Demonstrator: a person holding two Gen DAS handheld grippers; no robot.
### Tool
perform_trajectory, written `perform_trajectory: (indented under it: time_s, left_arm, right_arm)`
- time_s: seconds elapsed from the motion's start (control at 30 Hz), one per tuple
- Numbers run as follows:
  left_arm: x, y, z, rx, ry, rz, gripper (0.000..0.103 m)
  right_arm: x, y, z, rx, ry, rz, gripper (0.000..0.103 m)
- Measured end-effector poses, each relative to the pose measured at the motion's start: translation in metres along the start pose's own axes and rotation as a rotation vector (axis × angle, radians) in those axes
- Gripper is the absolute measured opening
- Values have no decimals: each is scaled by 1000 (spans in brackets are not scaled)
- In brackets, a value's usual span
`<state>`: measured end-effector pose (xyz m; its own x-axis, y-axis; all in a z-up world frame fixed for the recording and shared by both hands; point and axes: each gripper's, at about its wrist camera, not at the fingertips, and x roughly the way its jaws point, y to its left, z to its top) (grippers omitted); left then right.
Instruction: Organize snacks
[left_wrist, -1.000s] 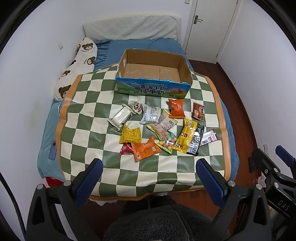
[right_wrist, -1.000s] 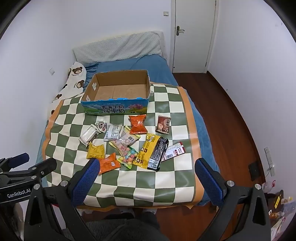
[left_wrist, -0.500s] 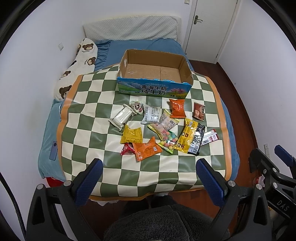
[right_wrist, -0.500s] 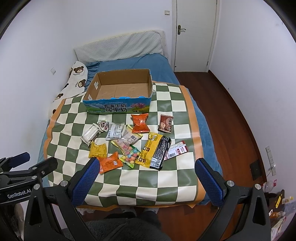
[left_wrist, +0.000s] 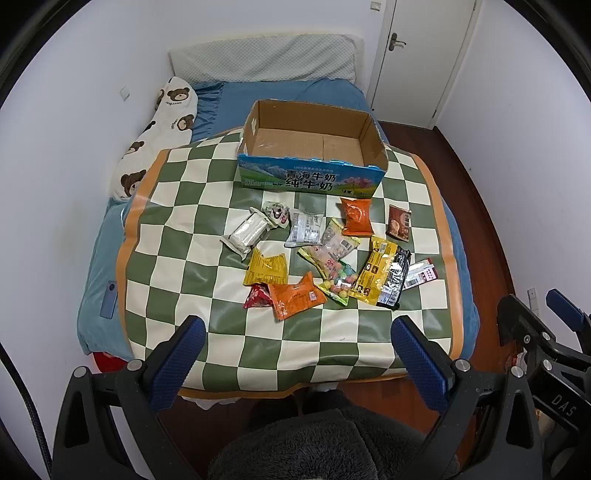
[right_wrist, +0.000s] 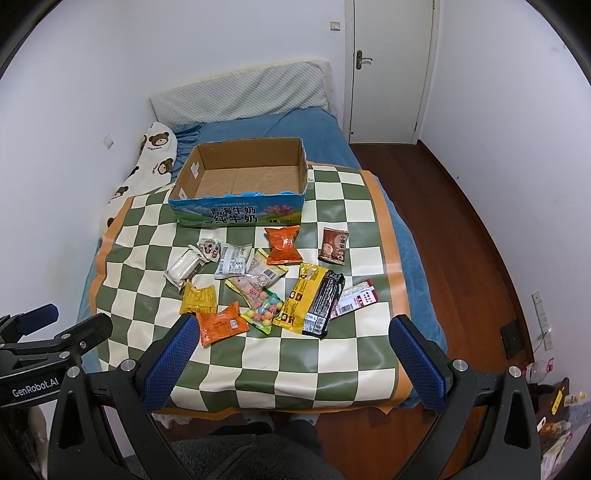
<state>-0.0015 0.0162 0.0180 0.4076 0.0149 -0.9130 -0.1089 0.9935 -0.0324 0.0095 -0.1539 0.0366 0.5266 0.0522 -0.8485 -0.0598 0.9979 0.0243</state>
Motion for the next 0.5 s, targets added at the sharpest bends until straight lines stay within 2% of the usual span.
perform_trajectory:
  time_s: [0.5]
  left_arm:
    - [-4, 0, -3, 3, -9, 1, 103]
  right_arm:
    - [-13, 18, -4, 2, -14, -1, 103]
